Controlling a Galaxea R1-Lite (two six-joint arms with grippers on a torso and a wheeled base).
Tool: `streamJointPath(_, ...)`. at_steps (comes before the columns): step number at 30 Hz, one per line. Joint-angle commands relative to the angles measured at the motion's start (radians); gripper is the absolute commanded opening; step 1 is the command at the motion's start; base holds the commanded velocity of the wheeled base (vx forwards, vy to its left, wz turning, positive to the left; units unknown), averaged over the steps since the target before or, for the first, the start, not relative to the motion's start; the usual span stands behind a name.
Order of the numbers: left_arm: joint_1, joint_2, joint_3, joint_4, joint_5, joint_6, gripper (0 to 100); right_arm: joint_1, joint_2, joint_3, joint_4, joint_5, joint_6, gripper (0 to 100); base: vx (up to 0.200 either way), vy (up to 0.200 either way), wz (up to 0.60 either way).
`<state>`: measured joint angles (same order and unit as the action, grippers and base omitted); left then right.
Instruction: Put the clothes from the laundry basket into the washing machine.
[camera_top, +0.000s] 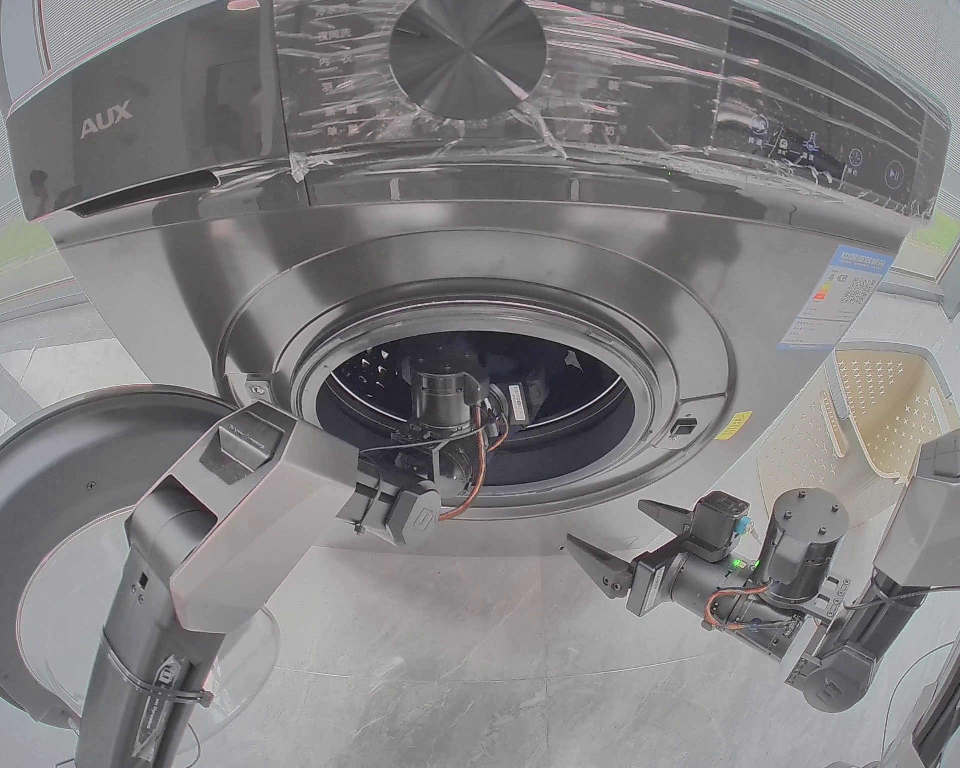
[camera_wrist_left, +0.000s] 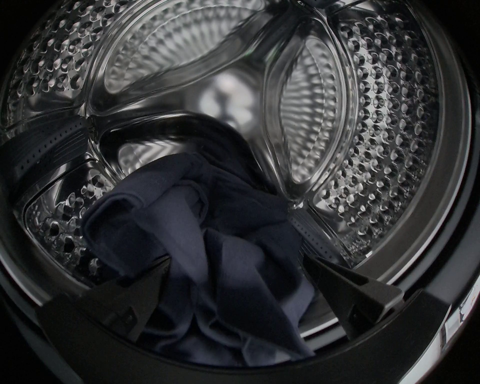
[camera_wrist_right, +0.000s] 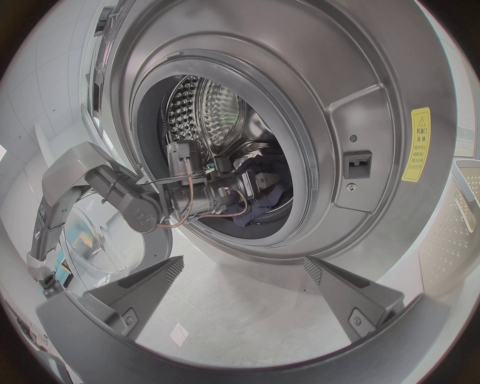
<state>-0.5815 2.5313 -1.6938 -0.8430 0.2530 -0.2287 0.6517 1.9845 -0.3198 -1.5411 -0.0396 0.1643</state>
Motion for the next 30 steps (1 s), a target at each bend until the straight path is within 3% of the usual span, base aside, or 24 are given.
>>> streamJointPath(1, -0.011, -0.108, 0.145, -0.034, -0.001, 0.003, 100, 0.002, -0.001, 0.001, -0.001, 0.001, 0.000, 100, 0.000, 0.000, 0.00)
streamJointPath(7, 0.002, -0.077, 0.195, -0.034, -0.012, 0.022, 100, 0.002, 0.001, 0.002, -0.001, 0.000, 0.001, 100, 0.000, 0.000, 0.00)
streamJointPath(11, 0.019, -0.034, 0.157, -0.024, -0.014, 0.031, 100, 0.002, 0.001, 0.001, -0.001, 0.000, 0.001, 100, 0.000, 0.000, 0.00)
streamJointPath(12, 0.028, -0.008, 0.112, -0.008, -0.017, 0.042, 0, 0.003, 0.002, 0.001, -0.001, 0.000, 0.001, 100, 0.000, 0.000, 0.00)
streamJointPath(19, 0.034, 0.034, -0.017, 0.078, -0.060, 0.034, 0, 0.003, 0.008, -0.005, -0.001, 0.000, 0.001, 100, 0.000, 0.000, 0.00)
streamJointPath(25, 0.040, 0.113, -0.268, 0.099, -0.046, 0.028, 0, 0.002, 0.007, -0.005, -0.001, 0.000, 0.001, 100, 0.000, 0.000, 0.00)
streamJointPath(30, 0.045, 0.127, -0.306, 0.079, -0.040, 0.012, 0, 0.002, 0.007, -0.004, -0.001, 0.000, 0.001, 100, 0.000, 0.000, 0.00)
